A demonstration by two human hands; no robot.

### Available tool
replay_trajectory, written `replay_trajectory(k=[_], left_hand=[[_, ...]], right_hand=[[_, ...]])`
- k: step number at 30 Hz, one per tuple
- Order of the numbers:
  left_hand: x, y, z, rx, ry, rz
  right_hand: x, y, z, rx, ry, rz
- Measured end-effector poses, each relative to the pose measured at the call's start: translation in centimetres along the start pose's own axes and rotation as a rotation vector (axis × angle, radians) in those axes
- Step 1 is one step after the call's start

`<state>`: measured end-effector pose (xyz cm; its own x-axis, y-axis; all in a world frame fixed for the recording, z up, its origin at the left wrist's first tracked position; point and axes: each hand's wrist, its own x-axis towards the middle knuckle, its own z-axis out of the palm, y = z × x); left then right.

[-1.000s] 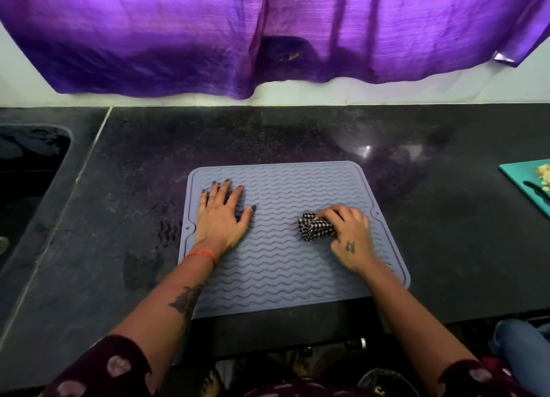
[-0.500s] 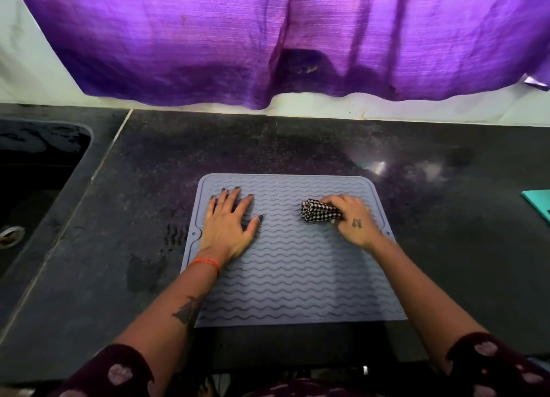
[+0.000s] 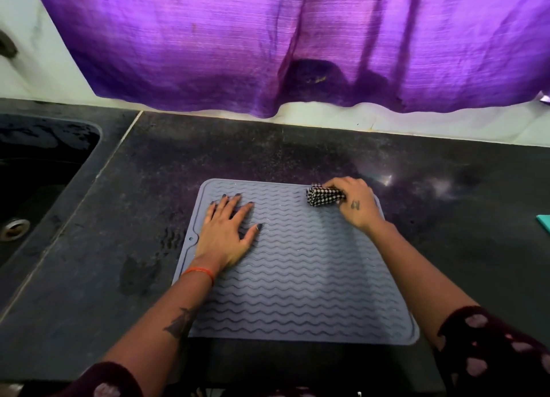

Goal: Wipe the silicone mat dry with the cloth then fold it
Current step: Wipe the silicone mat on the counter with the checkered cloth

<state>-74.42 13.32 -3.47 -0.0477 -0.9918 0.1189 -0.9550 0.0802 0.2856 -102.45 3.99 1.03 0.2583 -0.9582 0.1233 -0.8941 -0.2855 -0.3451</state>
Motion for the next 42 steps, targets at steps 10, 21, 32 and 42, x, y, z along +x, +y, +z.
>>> replay_trajectory(k=[10, 21, 32, 42], left_hand=[[0.0, 0.1, -0.1, -0.005, 0.006, -0.003], [-0.1, 0.1, -0.2, -0.022, -0.004, -0.005], [0.0, 0.1, -0.3, -0.019, -0.006, -0.004], [0.0, 0.2, -0.3, -0.016, -0.011, 0.004]], right_hand=[[1.9, 0.4, 1.6, 0.073, -0.122, -0.055], [1.4, 2.7, 1.0, -0.030, -0.092, 0.025], [-0.5, 4.8, 0.1, -0.044, -0.043, 0.223], [-5.6, 2.0, 1.1, -0.084, 0.054, 0.261]])
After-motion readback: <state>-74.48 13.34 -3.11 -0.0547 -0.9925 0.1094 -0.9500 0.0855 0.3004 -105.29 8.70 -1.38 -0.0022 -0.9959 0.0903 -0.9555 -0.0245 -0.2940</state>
